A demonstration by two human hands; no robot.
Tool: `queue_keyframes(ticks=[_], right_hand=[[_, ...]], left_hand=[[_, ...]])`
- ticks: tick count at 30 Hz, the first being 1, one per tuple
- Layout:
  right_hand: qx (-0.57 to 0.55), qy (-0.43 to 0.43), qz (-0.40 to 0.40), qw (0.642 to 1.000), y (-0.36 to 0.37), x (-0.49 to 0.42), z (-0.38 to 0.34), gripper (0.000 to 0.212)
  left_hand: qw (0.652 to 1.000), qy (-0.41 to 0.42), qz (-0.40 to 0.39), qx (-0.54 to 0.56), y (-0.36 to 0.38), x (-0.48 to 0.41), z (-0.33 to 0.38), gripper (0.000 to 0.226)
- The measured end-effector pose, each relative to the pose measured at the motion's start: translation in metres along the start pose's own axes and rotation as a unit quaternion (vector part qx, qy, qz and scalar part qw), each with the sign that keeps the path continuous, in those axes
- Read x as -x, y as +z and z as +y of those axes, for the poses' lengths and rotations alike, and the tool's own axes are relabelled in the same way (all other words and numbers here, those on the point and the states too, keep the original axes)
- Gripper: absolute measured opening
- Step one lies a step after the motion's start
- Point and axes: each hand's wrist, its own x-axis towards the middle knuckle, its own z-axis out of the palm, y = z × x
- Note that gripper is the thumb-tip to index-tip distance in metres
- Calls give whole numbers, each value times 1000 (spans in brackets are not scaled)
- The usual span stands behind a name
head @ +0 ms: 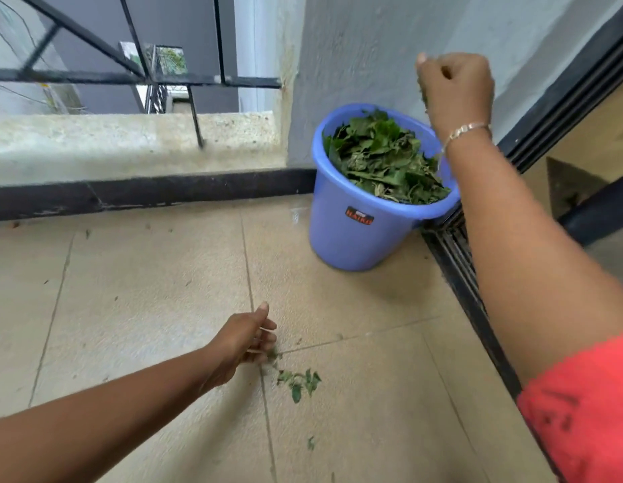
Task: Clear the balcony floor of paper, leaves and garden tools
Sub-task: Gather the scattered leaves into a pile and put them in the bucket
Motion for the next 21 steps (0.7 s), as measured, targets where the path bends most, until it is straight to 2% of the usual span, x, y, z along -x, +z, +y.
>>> queue_keyframes(ticks=[1, 3, 4, 5, 6, 8, 10, 11, 12, 14, 16, 17, 19, 21], right_hand=[[79, 2, -47, 996, -1, -14, 1, 49], [146, 42, -182, 971, -5, -27, 3, 45], [154, 60, -224, 960, -7, -29, 5, 50], [148, 60, -226, 961, -11, -27, 6, 54], [127, 39, -196, 972, -16, -22, 8, 50], [56, -37, -54, 996, -23, 9, 11, 33], [9, -91, 88, 992, -14, 76, 30, 20], [2, -74, 103, 992, -5, 121, 45, 19], [7, -40, 77, 996, 7, 167, 64, 21], [24, 84, -83, 993, 31, 248, 100, 34], [71, 179, -247, 950, 50, 301, 129, 67], [97, 183, -288, 935, 58, 315, 139, 85], [147, 143, -319, 925, 75, 332, 147, 117], [202, 85, -360, 907, 91, 346, 136, 125]], left_hand=[[1000, 0, -3, -2, 1, 0, -1, 43], [1000, -3, -5, -4, 1, -1, -2, 44], [1000, -5, -5, -4, 1, -1, -2, 44], [1000, -6, -5, -3, 1, -2, -1, 44], [1000, -5, -3, -3, 0, -2, 0, 45], [1000, -3, 4, -6, -1, -3, 2, 45], [1000, 0, 13, -15, -4, -4, 5, 45], [1000, 0, 17, -21, -6, -4, 5, 46], [999, 1, 20, -25, -8, -5, 5, 46], [999, 3, 25, -32, -14, -5, 4, 45], [999, 2, 31, -36, -22, -5, 1, 46], [999, 3, 34, -36, -27, -5, 0, 46], [998, 5, 43, -36, -39, -5, -5, 46], [998, 6, 58, -37, -48, -5, -8, 45]])
